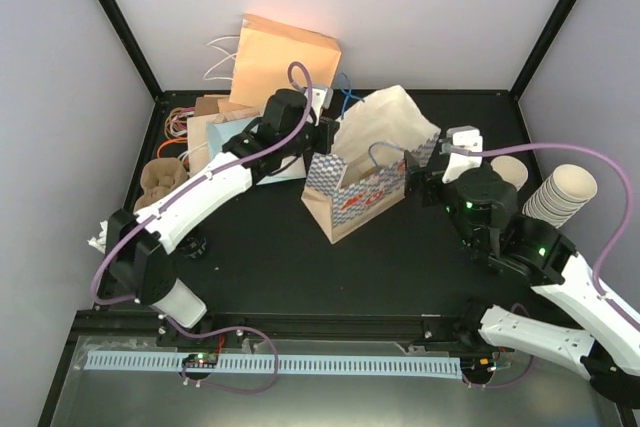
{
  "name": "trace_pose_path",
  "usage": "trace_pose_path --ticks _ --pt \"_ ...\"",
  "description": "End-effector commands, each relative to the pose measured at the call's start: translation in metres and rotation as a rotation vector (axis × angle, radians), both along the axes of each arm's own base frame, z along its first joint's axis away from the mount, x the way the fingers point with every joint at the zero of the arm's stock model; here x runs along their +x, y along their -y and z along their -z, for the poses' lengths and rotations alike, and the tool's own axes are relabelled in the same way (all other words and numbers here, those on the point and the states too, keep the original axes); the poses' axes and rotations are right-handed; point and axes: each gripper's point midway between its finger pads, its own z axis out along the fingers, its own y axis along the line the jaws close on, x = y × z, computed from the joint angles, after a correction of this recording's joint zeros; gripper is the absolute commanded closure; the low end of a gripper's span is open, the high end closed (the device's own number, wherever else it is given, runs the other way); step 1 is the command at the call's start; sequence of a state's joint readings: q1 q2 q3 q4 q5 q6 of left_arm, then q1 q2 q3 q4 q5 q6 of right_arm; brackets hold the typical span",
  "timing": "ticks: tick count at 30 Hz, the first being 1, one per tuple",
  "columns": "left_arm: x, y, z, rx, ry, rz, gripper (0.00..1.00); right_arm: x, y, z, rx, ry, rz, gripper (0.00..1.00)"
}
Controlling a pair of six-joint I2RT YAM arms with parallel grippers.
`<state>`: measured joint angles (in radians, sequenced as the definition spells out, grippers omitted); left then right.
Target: Pack the takeout coffee
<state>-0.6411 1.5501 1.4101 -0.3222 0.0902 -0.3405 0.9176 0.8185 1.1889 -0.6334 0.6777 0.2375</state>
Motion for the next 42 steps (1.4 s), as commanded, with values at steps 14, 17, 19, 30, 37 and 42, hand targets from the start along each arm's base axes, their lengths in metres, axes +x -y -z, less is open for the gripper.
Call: trace_pose_path --ticks 14,17,19,30,37,42 --pt "0.043 0.035 -0.048 -0.09 0.132 0.061 0.48 -0.006 0.032 0.055 -0.061 -0.115 0.138 0.0" --pt "0.025 0.025 -0.066 -0.087 0.184 0.089 0.33 -0.006 0.031 0.063 -0.061 -0.132 0.136 0.0" --pt "0.012 0.013 -0.08 -0.086 0.219 0.08 0.23 -0.006 0.031 0.069 -0.078 -0.141 0.137 0.0" --pt "-0.062 -0.071 -0.102 -0.014 0.289 -0.037 0.01 -0.012 -0.003 0.109 0.016 -0.272 0.011 0.0" --pt "-0.098 -0.108 -0.037 0.093 0.171 -0.069 0.01 -0.013 0.004 0.139 0.037 -0.246 0.025 0.0" --pt "-0.113 -0.132 -0.002 0.225 0.143 -0.064 0.01 -0.004 0.022 0.145 -0.038 -0.287 0.159 0.0"
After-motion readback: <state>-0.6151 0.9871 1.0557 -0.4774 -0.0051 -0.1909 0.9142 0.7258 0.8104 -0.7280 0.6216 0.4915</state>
